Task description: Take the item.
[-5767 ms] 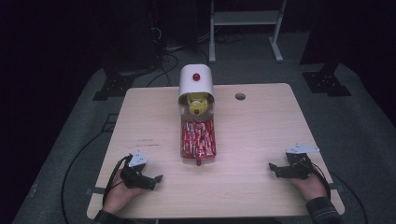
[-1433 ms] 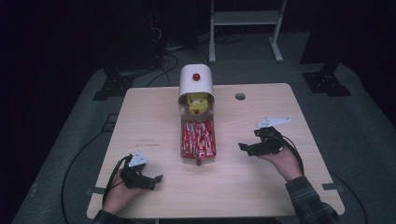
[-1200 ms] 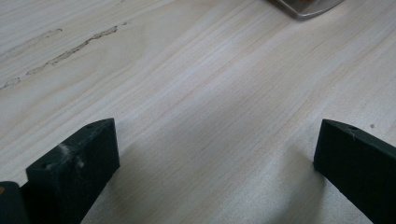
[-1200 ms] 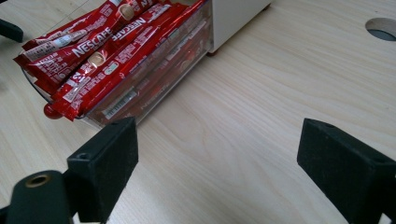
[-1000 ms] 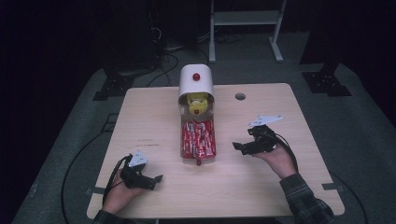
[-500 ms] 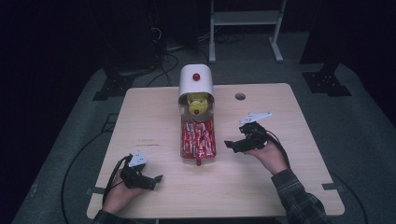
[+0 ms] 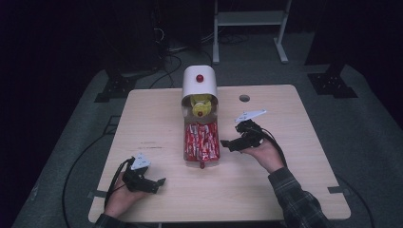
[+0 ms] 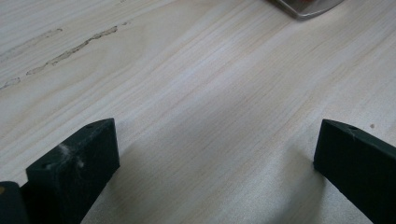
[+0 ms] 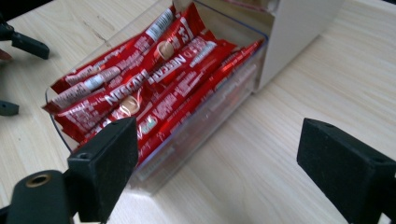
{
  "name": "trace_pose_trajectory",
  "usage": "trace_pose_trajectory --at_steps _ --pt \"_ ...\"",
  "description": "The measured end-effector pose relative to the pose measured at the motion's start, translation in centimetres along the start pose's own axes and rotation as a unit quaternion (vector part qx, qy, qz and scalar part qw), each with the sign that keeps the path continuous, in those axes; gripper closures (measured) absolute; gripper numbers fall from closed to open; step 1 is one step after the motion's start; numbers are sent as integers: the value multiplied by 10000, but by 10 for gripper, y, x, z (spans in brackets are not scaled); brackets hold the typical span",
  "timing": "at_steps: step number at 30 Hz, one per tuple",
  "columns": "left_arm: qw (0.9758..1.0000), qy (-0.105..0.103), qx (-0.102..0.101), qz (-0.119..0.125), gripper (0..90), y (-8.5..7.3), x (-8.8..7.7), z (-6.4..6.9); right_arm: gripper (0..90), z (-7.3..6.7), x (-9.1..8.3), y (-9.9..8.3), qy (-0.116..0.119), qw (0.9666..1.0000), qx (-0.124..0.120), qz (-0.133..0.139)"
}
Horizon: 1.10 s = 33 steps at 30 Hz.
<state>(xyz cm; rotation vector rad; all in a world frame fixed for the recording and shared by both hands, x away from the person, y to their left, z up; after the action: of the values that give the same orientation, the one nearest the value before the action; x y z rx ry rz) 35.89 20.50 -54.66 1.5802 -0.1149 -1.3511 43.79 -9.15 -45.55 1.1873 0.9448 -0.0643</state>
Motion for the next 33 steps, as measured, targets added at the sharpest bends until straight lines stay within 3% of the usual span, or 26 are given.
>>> trace_pose_trajectory --at_steps 17,33 --pt "10000 2 -12 12 0 0 0 0 141 -23 19 18 226 9997 -99 -24" --pt "10000 3 -2 1 0 0 0 0 229 -48 41 29 469 9987 -152 -90"
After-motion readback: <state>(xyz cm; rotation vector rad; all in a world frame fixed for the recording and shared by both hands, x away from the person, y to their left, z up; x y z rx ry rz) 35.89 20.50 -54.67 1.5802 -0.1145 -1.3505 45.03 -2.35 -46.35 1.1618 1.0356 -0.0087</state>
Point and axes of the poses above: each handheld gripper's, and its own axes: x roughly forward along the jaws, y roughly out of its top, z roughly to its right, the point moved 9 cm from there along x, roughly forward along the jaws, and after that the axes turned 13 degrees about -y, right-handed, at the moved point
